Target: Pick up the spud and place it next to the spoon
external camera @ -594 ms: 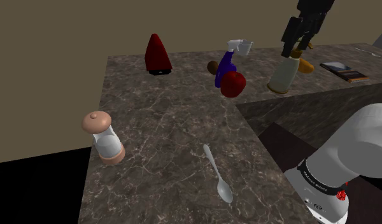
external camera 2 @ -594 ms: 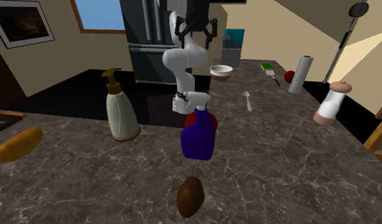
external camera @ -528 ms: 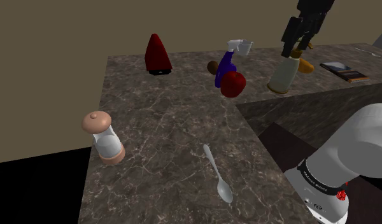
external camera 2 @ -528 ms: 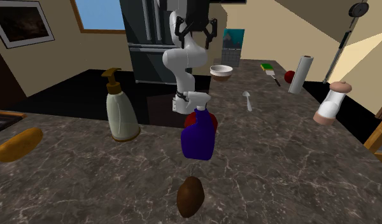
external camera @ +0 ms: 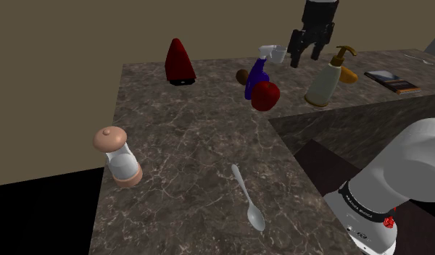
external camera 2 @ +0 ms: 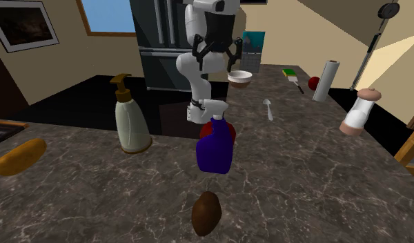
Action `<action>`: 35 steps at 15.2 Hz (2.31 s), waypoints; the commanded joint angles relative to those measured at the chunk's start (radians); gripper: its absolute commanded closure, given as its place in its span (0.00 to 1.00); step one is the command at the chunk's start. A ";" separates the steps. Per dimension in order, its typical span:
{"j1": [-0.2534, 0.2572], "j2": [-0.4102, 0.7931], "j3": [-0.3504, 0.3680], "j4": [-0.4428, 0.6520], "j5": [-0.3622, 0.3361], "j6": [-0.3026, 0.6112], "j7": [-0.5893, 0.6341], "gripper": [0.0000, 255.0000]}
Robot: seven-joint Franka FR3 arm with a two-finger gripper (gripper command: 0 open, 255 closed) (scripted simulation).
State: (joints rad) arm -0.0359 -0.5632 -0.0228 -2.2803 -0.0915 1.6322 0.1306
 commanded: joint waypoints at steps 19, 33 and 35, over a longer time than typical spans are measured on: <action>-0.047 0.778 -0.010 0.508 -0.078 0.241 0.173 0.00; -0.076 1.283 -0.048 1.090 -0.085 0.153 0.211 0.00; -0.079 1.284 -0.049 1.066 -0.086 0.178 0.212 0.00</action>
State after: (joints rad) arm -0.1126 0.7170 -0.0709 -1.2096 -0.1771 1.8008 0.3430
